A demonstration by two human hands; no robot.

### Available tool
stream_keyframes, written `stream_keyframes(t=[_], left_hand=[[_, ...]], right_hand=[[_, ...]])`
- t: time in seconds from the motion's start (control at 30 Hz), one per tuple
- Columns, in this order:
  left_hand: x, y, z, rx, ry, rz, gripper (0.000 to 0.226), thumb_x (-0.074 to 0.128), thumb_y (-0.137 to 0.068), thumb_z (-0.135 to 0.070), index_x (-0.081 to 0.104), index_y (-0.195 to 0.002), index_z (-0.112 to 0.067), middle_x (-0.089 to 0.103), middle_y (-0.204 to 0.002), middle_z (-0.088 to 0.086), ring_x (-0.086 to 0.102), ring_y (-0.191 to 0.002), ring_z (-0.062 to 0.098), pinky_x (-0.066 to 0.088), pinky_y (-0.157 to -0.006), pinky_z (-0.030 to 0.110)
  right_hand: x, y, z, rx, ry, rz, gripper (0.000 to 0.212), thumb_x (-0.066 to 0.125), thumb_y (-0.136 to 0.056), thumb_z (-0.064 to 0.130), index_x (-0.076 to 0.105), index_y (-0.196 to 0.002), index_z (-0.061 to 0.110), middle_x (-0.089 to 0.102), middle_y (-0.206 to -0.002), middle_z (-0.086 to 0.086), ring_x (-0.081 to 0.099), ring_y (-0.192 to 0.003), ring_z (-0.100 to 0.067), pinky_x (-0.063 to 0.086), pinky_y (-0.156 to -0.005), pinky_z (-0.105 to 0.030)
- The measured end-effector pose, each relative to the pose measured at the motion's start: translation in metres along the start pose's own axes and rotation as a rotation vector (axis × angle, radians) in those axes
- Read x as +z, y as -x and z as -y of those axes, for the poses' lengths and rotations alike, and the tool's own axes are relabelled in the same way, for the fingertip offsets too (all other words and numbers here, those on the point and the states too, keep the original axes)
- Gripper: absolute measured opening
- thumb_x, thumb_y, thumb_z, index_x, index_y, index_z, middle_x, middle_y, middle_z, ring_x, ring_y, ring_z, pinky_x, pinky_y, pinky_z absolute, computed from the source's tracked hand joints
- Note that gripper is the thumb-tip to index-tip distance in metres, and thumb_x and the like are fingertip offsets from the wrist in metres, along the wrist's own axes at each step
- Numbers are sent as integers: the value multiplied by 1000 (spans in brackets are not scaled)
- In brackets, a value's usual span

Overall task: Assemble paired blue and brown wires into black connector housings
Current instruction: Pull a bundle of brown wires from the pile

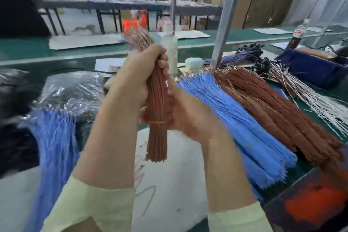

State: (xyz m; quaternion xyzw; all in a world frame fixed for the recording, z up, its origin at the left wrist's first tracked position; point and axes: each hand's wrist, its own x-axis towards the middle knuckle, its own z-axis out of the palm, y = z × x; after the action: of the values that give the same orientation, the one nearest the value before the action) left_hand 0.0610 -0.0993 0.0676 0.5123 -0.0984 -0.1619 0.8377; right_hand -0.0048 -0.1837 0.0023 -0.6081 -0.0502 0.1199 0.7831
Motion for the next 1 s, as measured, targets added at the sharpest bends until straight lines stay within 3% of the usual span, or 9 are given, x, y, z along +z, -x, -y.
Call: stream_keyframes(t=[0.1,0.23,0.4,0.5,0.57,0.7,0.8,0.93,1.0], left_hand=[[-39,15,12,33,30,-151,30,45,-94,-4,43,-66,-13,43,-44,-6,38,-31,0,34,-33,13],[-74,33,2,57,-44,-287,28,47,-89,-3,46,-63,-11,43,-54,-1,40,-34,5,36,-38,14],[-99,43,-4,121,-37,-415,27,45,-89,-1,44,-64,-11,43,-52,0,39,-32,5,36,-39,14],[-106,40,-5,148,-12,-446,29,44,-87,0,41,-61,-11,42,-48,-1,38,-30,6,34,-39,14],[-111,37,-9,118,-32,-439,27,44,-87,0,42,-63,-11,42,-49,-1,39,-31,7,34,-39,14],[-122,32,-14,58,-42,-401,24,46,-88,-2,45,-66,-11,45,-52,-2,40,-34,7,35,-42,17],[-121,29,-10,55,-26,-386,24,47,-89,-3,44,-66,-10,44,-54,-1,41,-34,7,37,-42,16],[-113,22,-4,71,-42,-391,24,46,-88,-3,44,-65,-9,44,-54,0,40,-33,8,36,-41,17],[-113,20,-5,62,-76,-401,21,47,-88,-3,46,-67,-9,46,-54,0,41,-33,8,36,-41,17]], right_hand=[[37,11,-34,-76,-26,26,39,65,-80,44,62,-91,7,68,-69,-8,67,-61,-21,55,-60,-27],[63,27,-64,-9,96,71,18,61,-91,24,59,-90,6,69,-70,-8,68,-63,-21,52,-56,-21],[72,14,-63,87,237,132,35,61,-89,35,62,-107,5,74,-95,-10,70,-92,-21,56,-81,-28],[89,-5,-59,11,-8,65,35,54,-89,36,60,-96,3,72,-76,-10,70,-70,-21,58,-68,-28],[95,-9,-66,-4,18,79,37,57,-88,39,58,-91,3,71,-71,-11,69,-64,-22,56,-62,-29],[78,9,-82,135,230,191,33,56,-91,41,61,-97,9,74,-92,-12,72,-87,-23,55,-69,-23],[72,4,-77,138,237,154,43,64,-84,47,63,-106,10,74,-99,-7,70,-97,-19,55,-80,-25],[90,-16,-72,-15,-22,20,31,62,-82,33,61,-90,4,72,-73,-5,70,-70,-17,58,-72,-30],[92,-13,-75,3,30,46,28,63,-82,31,59,-89,4,70,-69,-5,69,-67,-18,56,-69,-29]])
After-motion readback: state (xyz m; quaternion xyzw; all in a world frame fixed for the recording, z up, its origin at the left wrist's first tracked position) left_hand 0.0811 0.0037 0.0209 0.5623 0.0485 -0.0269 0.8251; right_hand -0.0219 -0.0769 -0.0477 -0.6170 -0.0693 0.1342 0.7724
